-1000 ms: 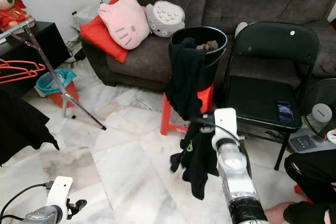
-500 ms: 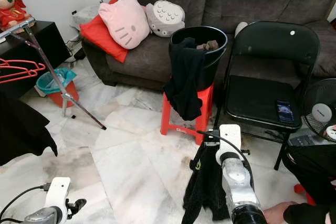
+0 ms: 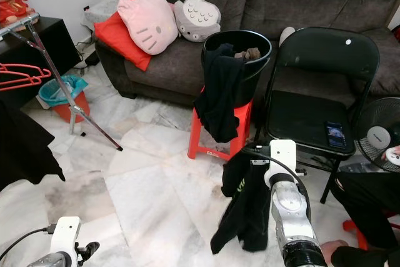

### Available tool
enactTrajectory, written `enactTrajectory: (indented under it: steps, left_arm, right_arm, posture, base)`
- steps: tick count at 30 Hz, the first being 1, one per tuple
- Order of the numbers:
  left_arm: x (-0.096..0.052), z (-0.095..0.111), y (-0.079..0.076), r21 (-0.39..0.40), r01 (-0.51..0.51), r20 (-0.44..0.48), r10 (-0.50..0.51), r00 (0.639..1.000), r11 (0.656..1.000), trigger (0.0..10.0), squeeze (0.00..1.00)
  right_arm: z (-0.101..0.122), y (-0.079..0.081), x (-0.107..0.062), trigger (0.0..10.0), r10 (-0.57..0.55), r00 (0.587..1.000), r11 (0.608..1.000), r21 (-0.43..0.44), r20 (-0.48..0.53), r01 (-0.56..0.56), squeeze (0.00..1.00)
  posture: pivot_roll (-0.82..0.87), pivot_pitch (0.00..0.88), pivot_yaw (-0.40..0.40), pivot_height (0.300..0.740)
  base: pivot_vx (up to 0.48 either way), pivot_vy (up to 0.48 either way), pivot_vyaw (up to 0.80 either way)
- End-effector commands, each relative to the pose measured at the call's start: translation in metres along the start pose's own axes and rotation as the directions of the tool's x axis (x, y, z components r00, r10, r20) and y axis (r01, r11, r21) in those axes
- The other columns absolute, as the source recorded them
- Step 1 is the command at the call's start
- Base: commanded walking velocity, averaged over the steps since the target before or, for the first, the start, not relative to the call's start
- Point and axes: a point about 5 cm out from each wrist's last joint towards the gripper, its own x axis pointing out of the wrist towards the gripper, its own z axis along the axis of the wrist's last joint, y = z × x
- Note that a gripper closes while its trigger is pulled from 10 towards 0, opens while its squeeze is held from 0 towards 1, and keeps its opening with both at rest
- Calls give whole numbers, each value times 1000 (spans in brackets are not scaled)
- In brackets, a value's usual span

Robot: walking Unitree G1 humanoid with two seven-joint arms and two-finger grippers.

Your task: Hang hanger

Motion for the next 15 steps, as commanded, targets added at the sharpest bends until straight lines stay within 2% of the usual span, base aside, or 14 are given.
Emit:
enactTrajectory:
  steps: [1,3,9,15]
  left_arm:
    - [-1,-5,3,-6,-13,-7,13,1000,1000,10000,0]
    - [-2,-6,3,-13,-16,-10,16,1000,1000,10000,0]
    - [-2,-9,2,-13,-13,-17,12,1000,1000,10000,0]
    - [-2,-10,2,-11,-8,-21,8,1000,1000,10000,0]
  right_arm:
    - [12,-1,1,10000,-3,998,1000,7,61,2,0]
    - [14,1,1,10000,11,997,1000,-14,71,-10,0]
    - [16,4,1,10000,34,995,999,-30,90,-31,0]
    - [16,1,1,10000,25,996,999,-34,86,-23,0]
  posture:
    - [41,0,-13,740]
    - [46,0,-17,740]
    - [44,0,-17,740]
    - [48,0,-21,740]
  base:
    - [0,0,0]
    - [0,0,322]
    - [0,0,800]
    - [0,0,800]
